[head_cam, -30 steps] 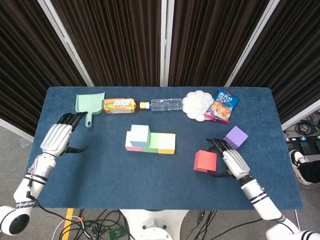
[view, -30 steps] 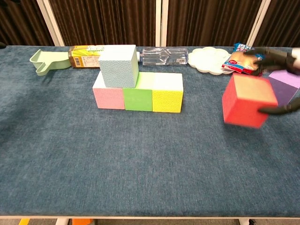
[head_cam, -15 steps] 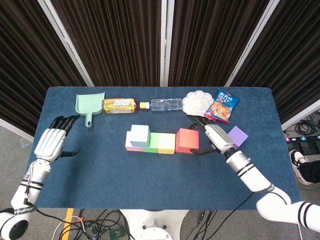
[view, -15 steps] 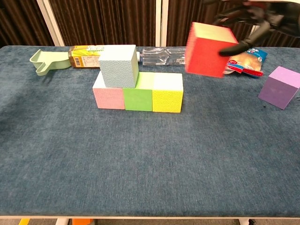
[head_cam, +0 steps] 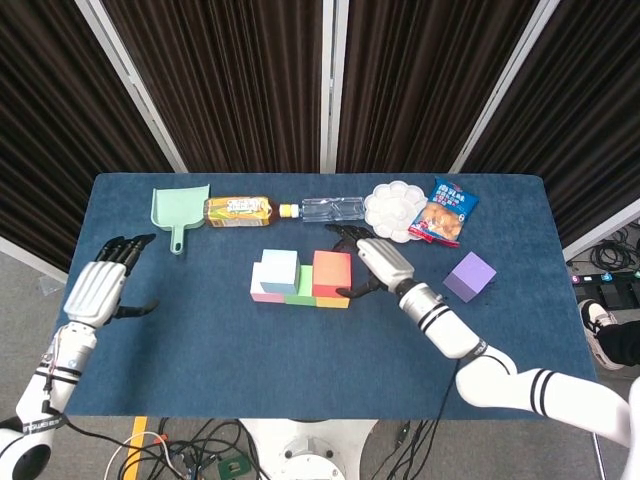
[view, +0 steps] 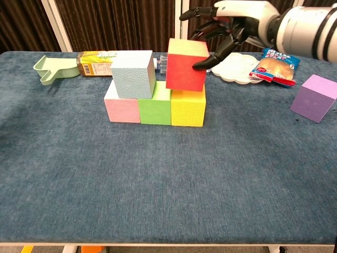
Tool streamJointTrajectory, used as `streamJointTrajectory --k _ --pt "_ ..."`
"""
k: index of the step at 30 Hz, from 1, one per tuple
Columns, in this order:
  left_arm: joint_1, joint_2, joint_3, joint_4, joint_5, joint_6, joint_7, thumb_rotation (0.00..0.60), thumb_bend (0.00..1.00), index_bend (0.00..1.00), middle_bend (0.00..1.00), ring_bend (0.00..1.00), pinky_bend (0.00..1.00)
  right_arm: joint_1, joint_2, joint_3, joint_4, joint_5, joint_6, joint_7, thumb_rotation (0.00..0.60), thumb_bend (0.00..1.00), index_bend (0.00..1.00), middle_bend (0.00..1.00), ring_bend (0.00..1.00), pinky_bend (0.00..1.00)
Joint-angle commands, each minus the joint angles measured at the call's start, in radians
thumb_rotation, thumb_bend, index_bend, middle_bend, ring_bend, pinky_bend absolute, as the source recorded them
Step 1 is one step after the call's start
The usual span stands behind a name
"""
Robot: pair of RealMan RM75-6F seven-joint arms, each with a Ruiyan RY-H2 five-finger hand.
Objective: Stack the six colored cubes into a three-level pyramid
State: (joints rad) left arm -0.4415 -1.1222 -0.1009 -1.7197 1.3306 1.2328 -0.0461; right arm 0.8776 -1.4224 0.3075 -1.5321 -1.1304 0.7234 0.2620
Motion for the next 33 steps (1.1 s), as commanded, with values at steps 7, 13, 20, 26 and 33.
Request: streamJointTrajectory --k 7,13,20,26,33 --pt "0.022 -0.044 0.0 0.061 0.075 0.07 0.025 0.6 0.16 0.1 0.09 0.11 0.08 0.02 -0.081 0.004 0.047 0.055 0.028 -0.041 0.6 0.16 0.0 0.38 0.0 0.0" --pt "0.033 -0.053 0.016 0.074 0.104 0.073 0.026 0.6 0.16 0.1 0.09 0.11 0.08 0.021 -0.101 0.008 0.042 0.101 0.056 -0.091 0.6 0.16 0.0 0.38 0.0 0.0" --pt "0.039 -0.053 0.016 0.079 0.12 0.075 0.014 0.6 0.16 0.1 0.09 0.11 0.08 0.031 -0.121 0.007 0.043 0.136 0.058 -0.131 0.6 0.16 0.0 0.38 0.0 0.0" --pt "0.047 -0.062 0.018 0.092 0.14 0.089 0.026 0.6 0.16 0.1 0.09 0.11 0.08 0.039 -0.134 0.007 0.051 0.149 0.058 -0.156 0.6 0.16 0.0 0.38 0.0 0.0" --pt "0.052 -0.064 0.022 0.096 0.144 0.082 0.026 0.6 0.16 0.1 0.09 0.11 0.08 0.048 -0.15 0.005 0.067 0.158 0.061 -0.185 0.6 0.16 0.0 0.37 0.0 0.0"
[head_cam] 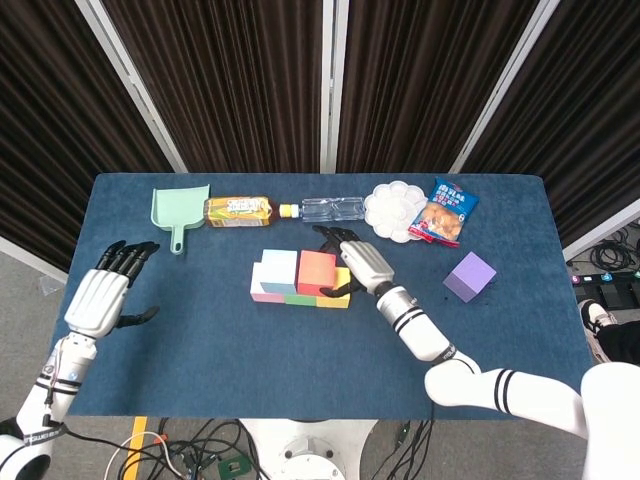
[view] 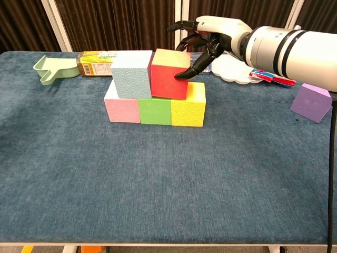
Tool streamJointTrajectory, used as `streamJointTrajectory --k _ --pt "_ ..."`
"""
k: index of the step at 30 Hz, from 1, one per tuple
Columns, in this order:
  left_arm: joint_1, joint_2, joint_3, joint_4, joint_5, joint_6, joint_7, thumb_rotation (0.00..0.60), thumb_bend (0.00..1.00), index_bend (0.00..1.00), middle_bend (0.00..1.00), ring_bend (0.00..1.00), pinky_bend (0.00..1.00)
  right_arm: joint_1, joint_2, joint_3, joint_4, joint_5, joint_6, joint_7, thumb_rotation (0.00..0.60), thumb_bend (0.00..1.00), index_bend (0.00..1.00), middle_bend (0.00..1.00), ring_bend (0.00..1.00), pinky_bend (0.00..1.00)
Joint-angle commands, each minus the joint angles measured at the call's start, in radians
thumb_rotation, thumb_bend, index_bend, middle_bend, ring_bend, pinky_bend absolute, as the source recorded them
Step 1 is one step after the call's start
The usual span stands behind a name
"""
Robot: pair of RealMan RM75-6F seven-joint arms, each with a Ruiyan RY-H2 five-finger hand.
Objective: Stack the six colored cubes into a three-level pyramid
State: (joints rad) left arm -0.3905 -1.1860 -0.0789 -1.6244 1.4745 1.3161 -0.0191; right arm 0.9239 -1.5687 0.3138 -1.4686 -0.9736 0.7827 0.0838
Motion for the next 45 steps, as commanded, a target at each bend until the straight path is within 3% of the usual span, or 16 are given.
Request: streamJointTrajectory --k 1,14,33,45 --pt "0.001 0.0 0.001 0.0 0.001 -0.002 -0.003 0.6 0.16 0.1 0.09 0.11 0.08 0.002 -0.005 -0.001 0.004 0.002 0.003 -0.009 0.6 0.16 0.0 0.37 0.0 0.0" --pt "0.004 0.001 -0.001 0.003 -0.002 -0.02 -0.024 0.6 0.16 0.1 0.09 0.11 0.08 0.009 -0.024 -0.006 0.023 0.003 -0.003 -0.03 0.6 0.16 0.0 0.34 0.0 0.0" --pt "0.009 0.003 -0.005 -0.001 0.004 -0.023 -0.038 0.6 0.16 0.1 0.09 0.11 0.08 -0.01 0.007 -0.013 -0.012 -0.026 0.002 -0.029 0.6 0.13 0.0 0.16 0.0 0.0" --pt "0.014 0.006 -0.002 -0.008 0.003 -0.028 -0.044 0.6 0.16 0.1 0.09 0.11 0.08 -0.031 0.033 -0.022 -0.043 -0.026 0.022 -0.044 0.6 0.12 0.0 0.19 0.0 0.0"
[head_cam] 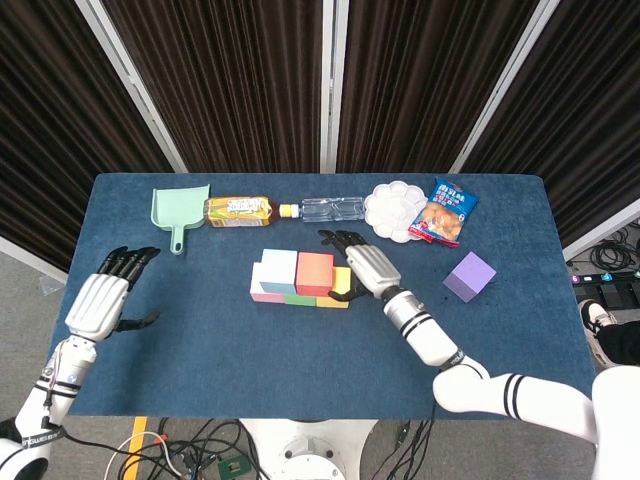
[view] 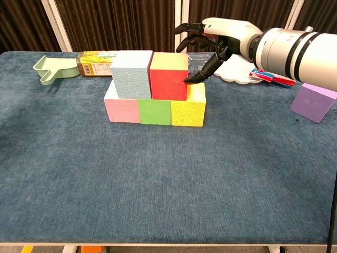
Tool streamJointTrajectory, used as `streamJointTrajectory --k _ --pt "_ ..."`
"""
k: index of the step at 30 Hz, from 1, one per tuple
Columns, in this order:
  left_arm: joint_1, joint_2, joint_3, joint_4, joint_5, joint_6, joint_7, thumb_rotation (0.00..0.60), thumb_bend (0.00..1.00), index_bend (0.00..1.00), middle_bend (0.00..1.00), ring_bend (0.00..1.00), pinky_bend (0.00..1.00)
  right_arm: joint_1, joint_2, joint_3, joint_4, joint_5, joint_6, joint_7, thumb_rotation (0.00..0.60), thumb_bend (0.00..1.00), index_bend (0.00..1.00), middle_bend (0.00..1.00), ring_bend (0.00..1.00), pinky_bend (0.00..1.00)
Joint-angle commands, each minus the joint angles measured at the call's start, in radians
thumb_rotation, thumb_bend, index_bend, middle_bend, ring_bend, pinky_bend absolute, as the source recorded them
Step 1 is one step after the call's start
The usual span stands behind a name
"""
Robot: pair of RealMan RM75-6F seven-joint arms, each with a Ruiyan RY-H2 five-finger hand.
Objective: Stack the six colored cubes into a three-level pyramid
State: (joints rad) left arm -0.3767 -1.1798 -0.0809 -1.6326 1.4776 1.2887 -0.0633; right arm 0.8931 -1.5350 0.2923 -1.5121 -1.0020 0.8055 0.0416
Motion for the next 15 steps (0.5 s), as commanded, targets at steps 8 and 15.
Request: streamJointTrajectory --k 8,15 --pt "-0.001 -0.001 -0.003 0.001 -0.003 -0.007 -0.001 0.6 0.16 0.1 0.09 0.11 0.08 0.008 -0.015 0.002 0.011 0.009 -0.007 -0.007 0.6 0.12 0.0 0.22 0.0 0.0" --pt "-0.002 -0.001 -0.004 0.005 -0.008 -0.013 -0.008 0.6 0.16 0.1 0.09 0.11 0.08 0.013 -0.026 0.006 0.02 0.014 -0.01 -0.011 0.6 0.12 0.0 0.24 0.0 0.0"
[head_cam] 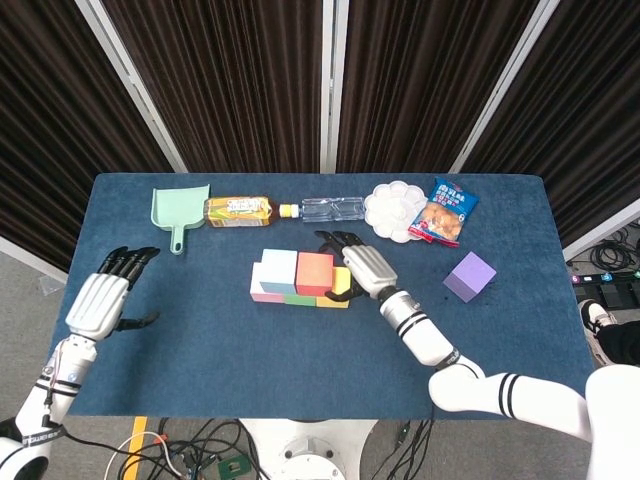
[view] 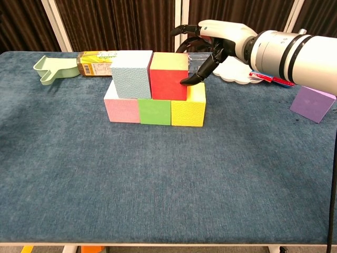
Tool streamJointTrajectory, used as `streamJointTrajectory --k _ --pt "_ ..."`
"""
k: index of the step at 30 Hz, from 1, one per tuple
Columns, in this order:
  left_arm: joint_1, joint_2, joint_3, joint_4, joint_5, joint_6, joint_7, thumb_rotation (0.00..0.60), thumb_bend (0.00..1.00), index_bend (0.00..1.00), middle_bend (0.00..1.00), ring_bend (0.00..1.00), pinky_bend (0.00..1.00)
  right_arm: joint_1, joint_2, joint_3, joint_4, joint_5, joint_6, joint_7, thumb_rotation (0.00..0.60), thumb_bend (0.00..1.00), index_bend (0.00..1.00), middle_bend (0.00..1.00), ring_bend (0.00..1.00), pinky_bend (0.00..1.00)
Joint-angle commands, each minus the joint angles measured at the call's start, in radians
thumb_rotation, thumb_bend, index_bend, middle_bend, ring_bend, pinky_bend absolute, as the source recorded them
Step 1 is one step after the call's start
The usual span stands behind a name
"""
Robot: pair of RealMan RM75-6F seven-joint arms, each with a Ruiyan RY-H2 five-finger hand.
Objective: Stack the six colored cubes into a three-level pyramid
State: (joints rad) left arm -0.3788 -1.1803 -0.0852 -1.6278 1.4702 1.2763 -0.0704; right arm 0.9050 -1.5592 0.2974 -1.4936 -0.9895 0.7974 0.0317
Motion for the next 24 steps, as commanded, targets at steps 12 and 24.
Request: streamJointTrajectory --k 12,24 --pt "-0.001 0.002 0.0 -0.001 -0.004 -0.009 -0.005 0.6 0.16 0.1 0.09 0.11 0.08 0.007 -0.01 0.004 0.005 0.009 0.0 -0.014 0.6 0.13 0.0 0.27 0.0 0.0" --pt "0.005 0.006 -0.001 -0.005 -0.003 -0.002 -0.011 0.6 0.16 0.1 0.09 0.11 0.08 -0.011 0.035 -0.004 -0.043 -0.023 -0.003 0.0 0.6 0.12 0.0 0.05 0.0 0.0"
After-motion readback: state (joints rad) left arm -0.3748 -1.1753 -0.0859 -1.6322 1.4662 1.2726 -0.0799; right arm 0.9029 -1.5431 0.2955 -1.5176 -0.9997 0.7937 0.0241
